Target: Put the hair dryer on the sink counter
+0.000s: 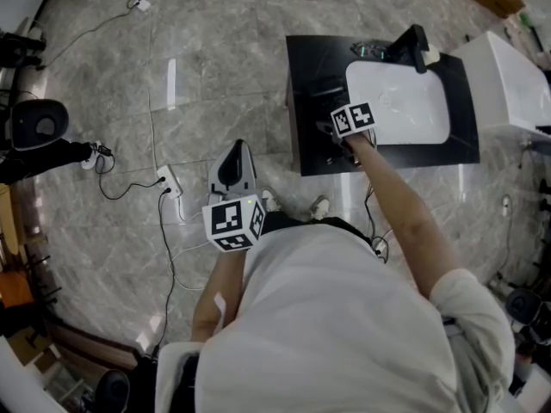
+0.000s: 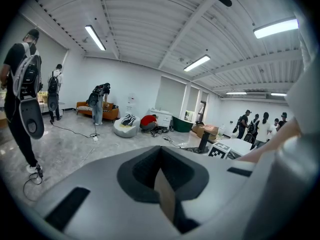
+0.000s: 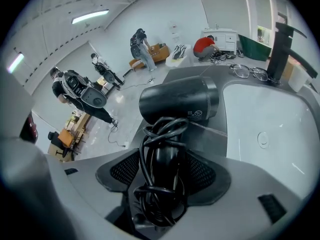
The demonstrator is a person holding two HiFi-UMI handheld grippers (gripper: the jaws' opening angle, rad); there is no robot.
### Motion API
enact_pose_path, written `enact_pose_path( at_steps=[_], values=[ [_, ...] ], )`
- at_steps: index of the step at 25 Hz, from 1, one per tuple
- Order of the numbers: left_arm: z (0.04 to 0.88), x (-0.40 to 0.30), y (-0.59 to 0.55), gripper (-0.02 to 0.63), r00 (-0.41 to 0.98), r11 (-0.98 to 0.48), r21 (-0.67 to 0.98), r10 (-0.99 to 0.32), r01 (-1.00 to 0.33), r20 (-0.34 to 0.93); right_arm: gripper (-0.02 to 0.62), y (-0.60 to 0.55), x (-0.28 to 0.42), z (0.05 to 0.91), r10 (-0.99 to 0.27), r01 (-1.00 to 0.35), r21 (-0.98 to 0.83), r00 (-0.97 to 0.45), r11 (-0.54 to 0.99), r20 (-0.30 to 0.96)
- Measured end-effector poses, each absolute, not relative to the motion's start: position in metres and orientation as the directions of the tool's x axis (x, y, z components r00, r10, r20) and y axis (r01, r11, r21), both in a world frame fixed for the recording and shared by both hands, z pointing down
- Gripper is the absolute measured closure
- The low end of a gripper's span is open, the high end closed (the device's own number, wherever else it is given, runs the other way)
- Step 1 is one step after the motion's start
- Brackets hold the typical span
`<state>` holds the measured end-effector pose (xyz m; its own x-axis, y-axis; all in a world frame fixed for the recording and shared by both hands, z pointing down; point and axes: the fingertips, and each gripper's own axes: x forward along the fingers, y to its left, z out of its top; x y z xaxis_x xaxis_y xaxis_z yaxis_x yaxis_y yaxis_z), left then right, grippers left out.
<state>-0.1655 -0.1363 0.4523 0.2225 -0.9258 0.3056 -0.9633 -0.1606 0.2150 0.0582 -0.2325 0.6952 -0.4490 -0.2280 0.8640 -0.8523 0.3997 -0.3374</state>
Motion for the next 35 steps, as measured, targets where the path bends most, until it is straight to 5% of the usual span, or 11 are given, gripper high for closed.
enact_pose_path(
  at_steps=[35],
  values=[
    [0.444,-0.138,-0.104,0.604,0.239,-0.187,0.194,-0.925,-0.963,0.297,0.291,-0.213,0.069,0.657,-0.332,-0.839,-0.338,-0.493,0.427,0.804]
  ],
)
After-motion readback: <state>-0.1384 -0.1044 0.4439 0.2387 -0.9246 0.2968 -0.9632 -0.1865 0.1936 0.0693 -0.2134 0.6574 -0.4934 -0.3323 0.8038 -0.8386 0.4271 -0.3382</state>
